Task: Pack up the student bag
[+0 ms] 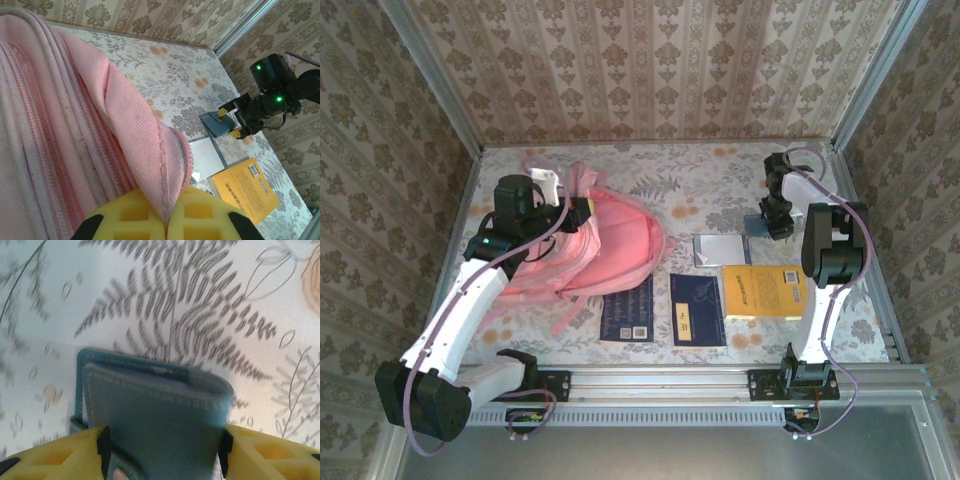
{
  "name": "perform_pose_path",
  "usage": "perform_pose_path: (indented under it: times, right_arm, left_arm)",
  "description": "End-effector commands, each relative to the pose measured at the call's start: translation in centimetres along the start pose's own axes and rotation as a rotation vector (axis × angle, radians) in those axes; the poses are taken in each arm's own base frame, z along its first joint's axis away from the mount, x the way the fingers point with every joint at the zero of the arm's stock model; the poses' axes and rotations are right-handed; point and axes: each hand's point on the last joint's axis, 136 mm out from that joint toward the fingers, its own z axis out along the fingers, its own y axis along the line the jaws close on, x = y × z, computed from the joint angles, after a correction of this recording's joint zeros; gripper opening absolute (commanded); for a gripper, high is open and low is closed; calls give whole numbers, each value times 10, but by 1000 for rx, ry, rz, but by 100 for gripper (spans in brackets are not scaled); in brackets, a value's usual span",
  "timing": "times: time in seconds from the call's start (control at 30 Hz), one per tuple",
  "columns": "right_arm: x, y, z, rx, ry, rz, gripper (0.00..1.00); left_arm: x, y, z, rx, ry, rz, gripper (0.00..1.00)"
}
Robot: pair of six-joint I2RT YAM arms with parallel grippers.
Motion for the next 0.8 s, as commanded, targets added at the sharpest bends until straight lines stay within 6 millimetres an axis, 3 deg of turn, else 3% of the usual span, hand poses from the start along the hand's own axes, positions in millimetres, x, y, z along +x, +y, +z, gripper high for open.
perform_pose_path:
  times: [0.0, 0.23, 0.43, 0.57, 0.67, 0.77]
  right_arm:
    - [5, 17, -38, -128, -41, -133, 57]
    - [43, 33, -85, -278, -69, -385, 54]
    - [103, 49, -118, -428, -14, -643, 46]
    - [137, 51, -139, -529, 31, -761, 45]
    - [154, 48, -153, -587, 50, -842, 46]
    - [158, 49, -167, -630, 6, -900, 49]
  left_arm:
    - [-14, -4, -6, -3, -60, 53, 0]
    - [-13, -2, -6, -8, -60, 50, 0]
    - [-16, -3, -12, -23, -80, 67, 0]
    - [-16, -3, -12, -21, -79, 62, 0]
    - [-16, -3, -11, -19, -78, 60, 0]
    - [-15, -2, -11, -24, -77, 59, 0]
